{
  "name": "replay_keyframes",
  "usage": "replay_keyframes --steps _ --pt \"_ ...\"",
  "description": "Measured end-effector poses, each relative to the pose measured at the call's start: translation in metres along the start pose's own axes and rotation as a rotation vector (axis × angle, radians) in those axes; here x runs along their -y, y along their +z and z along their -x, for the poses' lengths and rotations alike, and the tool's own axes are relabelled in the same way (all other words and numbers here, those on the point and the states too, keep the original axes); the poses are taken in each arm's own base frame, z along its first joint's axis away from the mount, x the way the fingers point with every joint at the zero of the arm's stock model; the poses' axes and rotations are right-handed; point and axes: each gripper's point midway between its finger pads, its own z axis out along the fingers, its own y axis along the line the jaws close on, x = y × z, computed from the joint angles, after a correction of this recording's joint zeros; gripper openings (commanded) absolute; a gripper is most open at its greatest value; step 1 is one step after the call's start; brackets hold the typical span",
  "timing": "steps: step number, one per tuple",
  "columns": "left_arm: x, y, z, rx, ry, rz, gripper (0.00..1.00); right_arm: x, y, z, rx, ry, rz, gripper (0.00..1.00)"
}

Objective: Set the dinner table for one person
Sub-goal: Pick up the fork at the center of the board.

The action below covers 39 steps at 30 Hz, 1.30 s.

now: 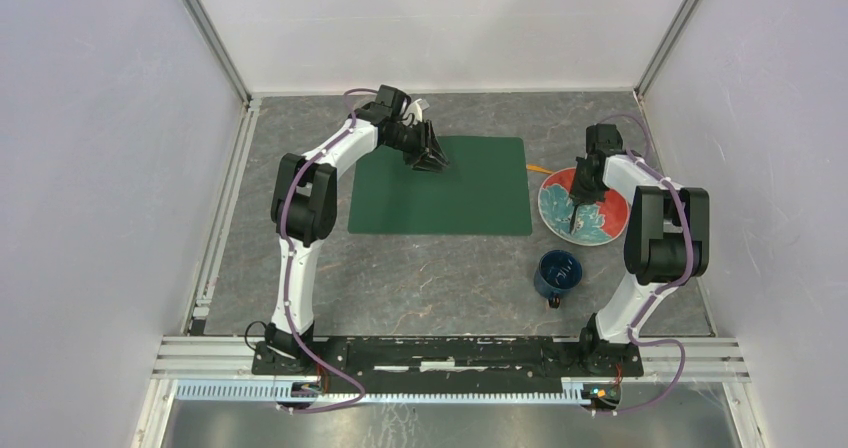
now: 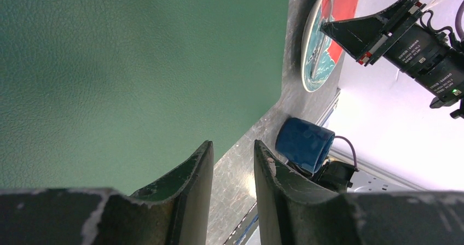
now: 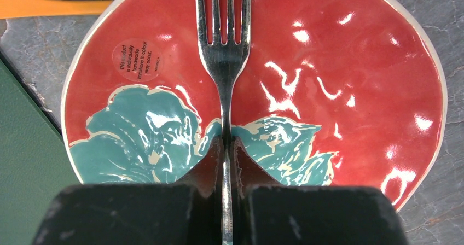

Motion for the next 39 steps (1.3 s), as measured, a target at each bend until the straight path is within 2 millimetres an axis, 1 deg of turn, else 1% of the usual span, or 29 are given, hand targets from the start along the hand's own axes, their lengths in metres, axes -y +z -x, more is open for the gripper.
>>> replay_keyframes --steps 8,12,15,19,27,39 --pt "-0.001 0.0 0.001 0.004 0.0 0.007 0.39 0.0 0.0 0.001 -0.007 -0.001 -0.001 0.0" --pt "-0.003 0.0 0.002 0.009 0.0 0.015 0.39 -0.001 0.003 0.009 -0.027 -0.006 -0.009 0.0" --pt "-0.003 0.0 0.002 0.012 0.0 0.019 0.39 -0.002 0.006 0.02 -0.028 -0.005 -0.01 0.0" --pt "-0.004 0.0 0.002 0.012 0.0 0.02 0.39 -0.006 0.01 0.039 -0.006 -0.001 -0.005 0.0" --pt "-0.004 0.0 0.002 0.013 0.0 0.021 0.39 -0.014 0.015 0.067 0.029 0.006 0.01 0.0" --pt "-0.001 0.0 0.004 0.017 0.004 0.018 0.39 -0.028 0.012 0.112 0.095 0.052 0.087 0.0"
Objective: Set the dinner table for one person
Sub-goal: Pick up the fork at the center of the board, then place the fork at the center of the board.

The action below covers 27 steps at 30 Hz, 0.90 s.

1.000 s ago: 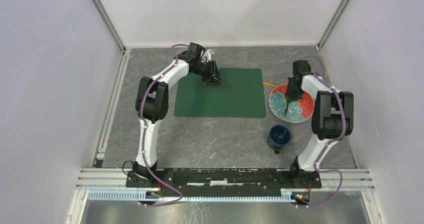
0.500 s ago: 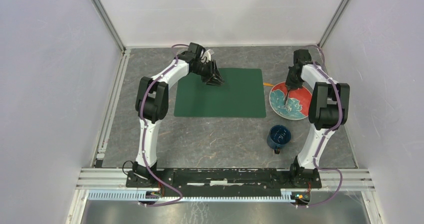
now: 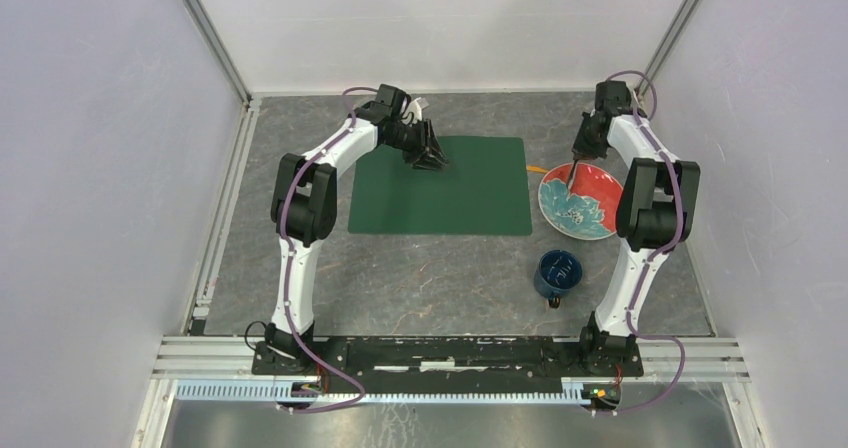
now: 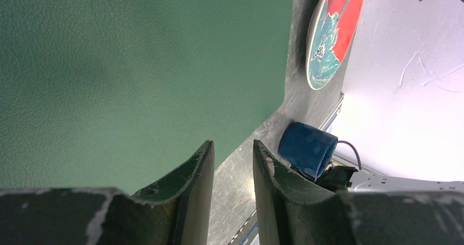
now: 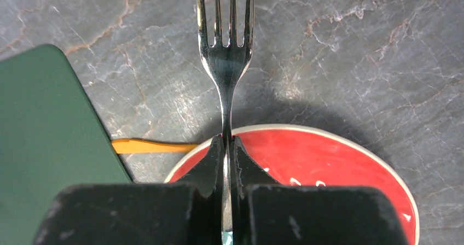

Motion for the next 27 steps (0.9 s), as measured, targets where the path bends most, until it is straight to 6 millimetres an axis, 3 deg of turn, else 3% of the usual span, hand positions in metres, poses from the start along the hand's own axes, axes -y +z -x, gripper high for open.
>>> replay_keyframes --steps 19,27 --pt "-0.003 0.001 -0.003 -0.006 -0.007 0.007 0.39 -0.022 0.022 0.046 0.119 0.293 0.192 0.0" --pt "-0.015 0.005 -0.014 -0.033 -0.036 0.024 0.39 -0.022 0.025 0.066 0.196 0.388 0.19 0.0"
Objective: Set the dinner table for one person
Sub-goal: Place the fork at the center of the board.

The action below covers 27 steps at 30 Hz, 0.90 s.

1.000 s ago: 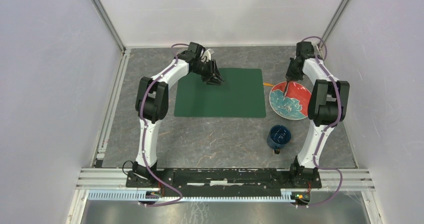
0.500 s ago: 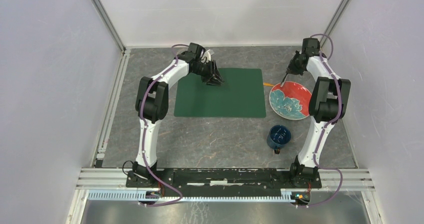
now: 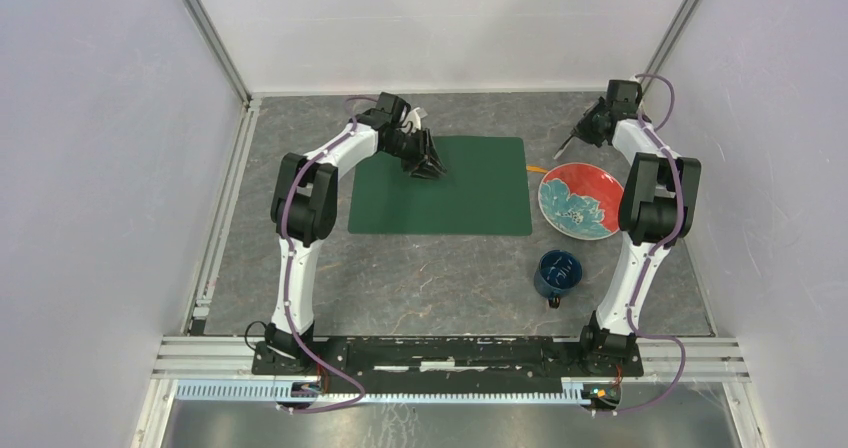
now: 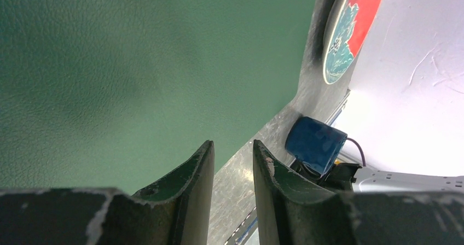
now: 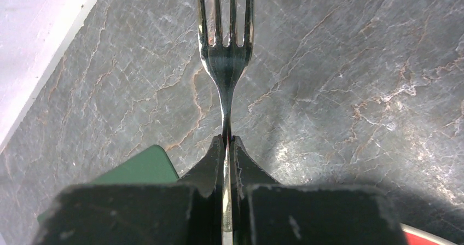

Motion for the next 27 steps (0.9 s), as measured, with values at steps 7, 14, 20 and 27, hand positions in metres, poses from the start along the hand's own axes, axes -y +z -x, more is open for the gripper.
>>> replay_keyframes --steps 7,14,20,27 --pt "-0.006 0.001 -0.005 -0.009 -0.013 0.012 0.39 0.016 0.017 -0.01 -0.005 0.048 -0.052 0.01" --pt "-0.003 -0.003 -0.007 -0.006 -0.01 0.014 0.39 0.026 0.031 -0.03 -0.038 0.095 -0.057 0.73" --pt "0.0 -0.007 -0.007 0.005 -0.004 0.017 0.39 0.022 0.021 -0.018 0.012 0.07 -0.06 0.93" --pt "0.0 -0.007 -0.007 0.004 -0.003 0.016 0.39 0.027 0.005 -0.012 -0.002 0.022 -0.111 0.96"
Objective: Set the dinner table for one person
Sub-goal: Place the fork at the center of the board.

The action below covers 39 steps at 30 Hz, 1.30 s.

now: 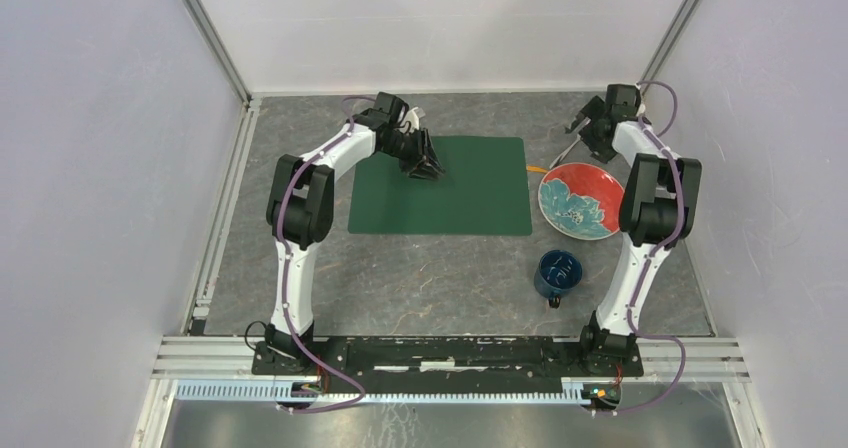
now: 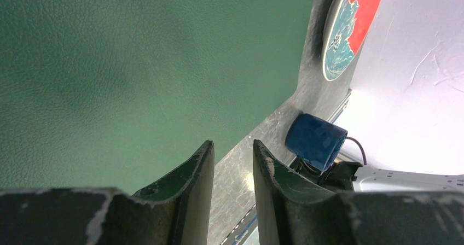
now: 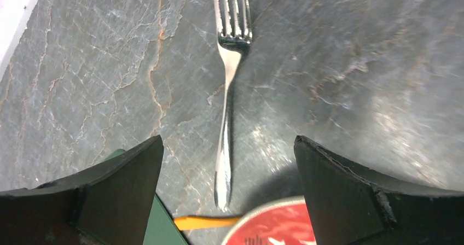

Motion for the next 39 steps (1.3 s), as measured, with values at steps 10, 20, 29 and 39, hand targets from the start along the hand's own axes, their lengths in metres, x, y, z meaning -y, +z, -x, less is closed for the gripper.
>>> replay_keyframes --steps 10,20,29,39 --pt "0.057 -0.021 0.03 0.059 0.114 -0.132 0.39 0.043 -0.082 0.064 0.145 0.033 -0.079 0.97" --pt "0.133 0.003 0.035 0.039 0.263 -0.337 0.39 0.105 -0.1 0.034 0.043 -0.027 -0.278 0.98" --pt "0.148 0.046 -0.003 -0.086 0.253 -0.395 0.4 0.129 -0.134 -0.029 -0.07 -0.042 -0.304 0.98" --pt "0.16 0.061 -0.019 -0.108 0.298 -0.445 0.4 0.133 -0.162 -0.046 -0.059 -0.057 -0.274 0.98"
